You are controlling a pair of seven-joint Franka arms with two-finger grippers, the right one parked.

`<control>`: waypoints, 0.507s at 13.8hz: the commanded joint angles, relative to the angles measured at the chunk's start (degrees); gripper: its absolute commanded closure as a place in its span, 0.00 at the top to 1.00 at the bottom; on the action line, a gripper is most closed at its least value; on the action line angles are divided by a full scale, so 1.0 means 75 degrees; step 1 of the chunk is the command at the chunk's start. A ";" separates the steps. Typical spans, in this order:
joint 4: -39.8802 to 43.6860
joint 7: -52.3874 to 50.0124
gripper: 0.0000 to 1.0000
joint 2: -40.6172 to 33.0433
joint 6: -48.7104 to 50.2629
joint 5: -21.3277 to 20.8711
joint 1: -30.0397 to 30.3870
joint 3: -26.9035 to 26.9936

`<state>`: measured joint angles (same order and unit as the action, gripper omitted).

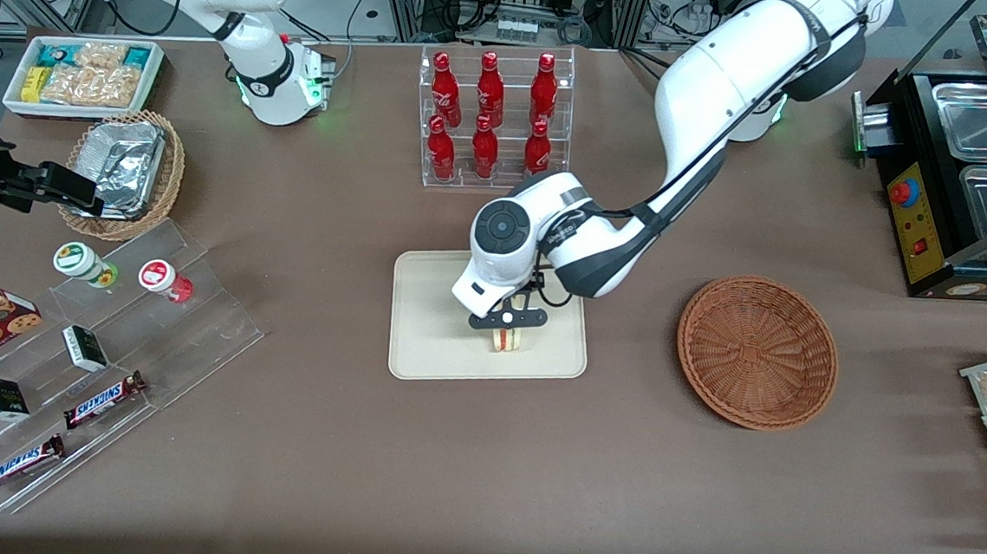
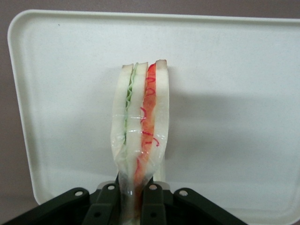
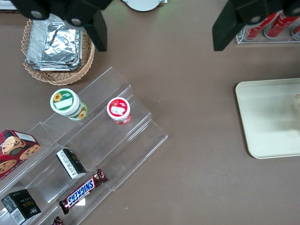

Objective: Place sandwich from basket to tray
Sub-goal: 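Lower the sandwich onto the tray and open the left gripper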

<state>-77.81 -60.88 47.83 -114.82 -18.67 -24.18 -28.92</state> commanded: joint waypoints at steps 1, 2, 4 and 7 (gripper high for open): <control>0.0366 -0.0342 0.00 0.0173 0.0168 -0.0088 -0.0256 0.0142; 0.0366 -0.0436 0.00 0.0184 0.0145 -0.0088 -0.0256 0.0142; 0.0366 -0.0484 0.58 0.0196 0.0133 -0.0088 -0.0256 0.0142; 0.0366 -0.0460 1.00 0.0150 0.0156 -0.0112 -0.0244 0.0142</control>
<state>-77.05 -63.05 48.51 -114.82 -18.67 -25.16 -28.23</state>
